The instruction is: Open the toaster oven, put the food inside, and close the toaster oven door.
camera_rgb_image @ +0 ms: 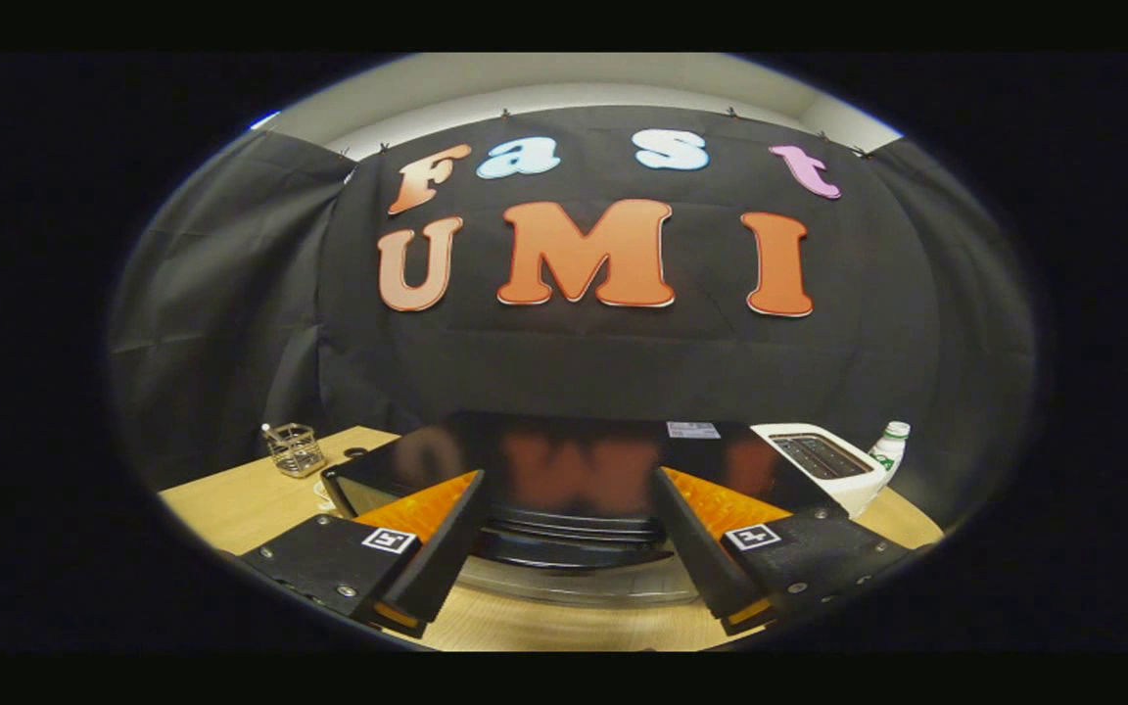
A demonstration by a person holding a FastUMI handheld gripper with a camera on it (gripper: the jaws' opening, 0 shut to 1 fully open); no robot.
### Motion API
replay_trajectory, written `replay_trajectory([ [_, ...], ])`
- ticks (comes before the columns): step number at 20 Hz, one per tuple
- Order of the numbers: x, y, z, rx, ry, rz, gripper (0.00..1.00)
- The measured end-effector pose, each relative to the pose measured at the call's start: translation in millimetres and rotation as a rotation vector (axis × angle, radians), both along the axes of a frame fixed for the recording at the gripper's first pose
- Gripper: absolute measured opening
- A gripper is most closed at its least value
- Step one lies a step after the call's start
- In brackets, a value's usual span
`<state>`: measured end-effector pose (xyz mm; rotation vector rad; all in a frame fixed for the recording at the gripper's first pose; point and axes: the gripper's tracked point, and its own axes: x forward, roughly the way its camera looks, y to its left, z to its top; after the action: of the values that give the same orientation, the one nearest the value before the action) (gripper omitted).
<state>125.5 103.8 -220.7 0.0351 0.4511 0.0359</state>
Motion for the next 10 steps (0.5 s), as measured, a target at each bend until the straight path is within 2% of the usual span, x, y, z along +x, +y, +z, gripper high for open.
replay_trajectory([
  [6, -10, 4, 3, 0.045, -0.052, 0.010, 0.97],
  [10, -27, 10, 5, 0.076, -0.054, 0.025, 0.82],
])
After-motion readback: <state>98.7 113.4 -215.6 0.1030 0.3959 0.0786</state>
